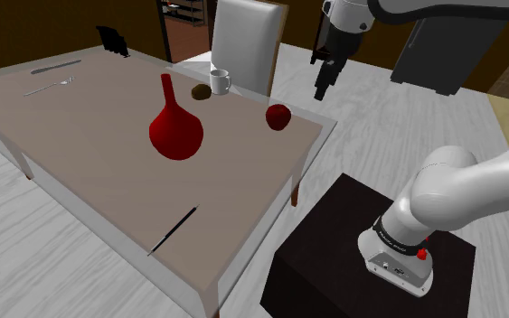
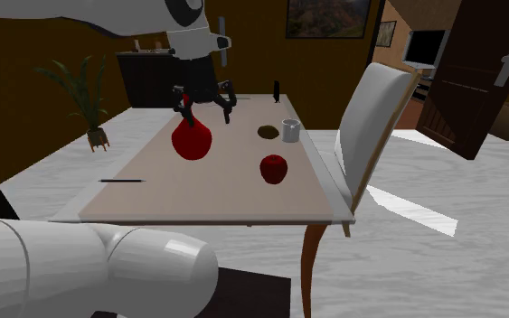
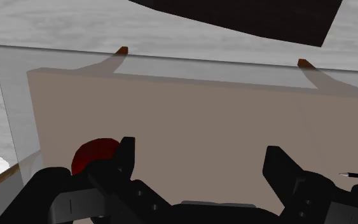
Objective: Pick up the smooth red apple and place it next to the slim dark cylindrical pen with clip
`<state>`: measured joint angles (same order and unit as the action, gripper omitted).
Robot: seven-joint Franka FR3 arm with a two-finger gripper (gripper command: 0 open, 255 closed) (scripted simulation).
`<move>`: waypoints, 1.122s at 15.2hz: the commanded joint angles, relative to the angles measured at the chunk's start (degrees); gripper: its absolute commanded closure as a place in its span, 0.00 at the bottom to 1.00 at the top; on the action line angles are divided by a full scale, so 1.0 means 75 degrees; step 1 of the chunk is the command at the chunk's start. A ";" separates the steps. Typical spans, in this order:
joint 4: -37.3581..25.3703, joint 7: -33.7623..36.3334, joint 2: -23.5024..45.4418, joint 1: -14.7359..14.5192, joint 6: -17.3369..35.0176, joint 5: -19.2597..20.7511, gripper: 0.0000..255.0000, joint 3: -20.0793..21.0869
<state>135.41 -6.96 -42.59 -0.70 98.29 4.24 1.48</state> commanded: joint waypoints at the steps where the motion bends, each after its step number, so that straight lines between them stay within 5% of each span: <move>1: 0.0000 0.0000 0.0000 0.0000 0.0000 0.0000 0.00 0.0000; 17: -0.1151 -0.1183 0.3937 0.0428 0.2942 -0.0121 0.00 -0.1354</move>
<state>127.95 -14.96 -15.17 2.33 119.33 3.74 -8.00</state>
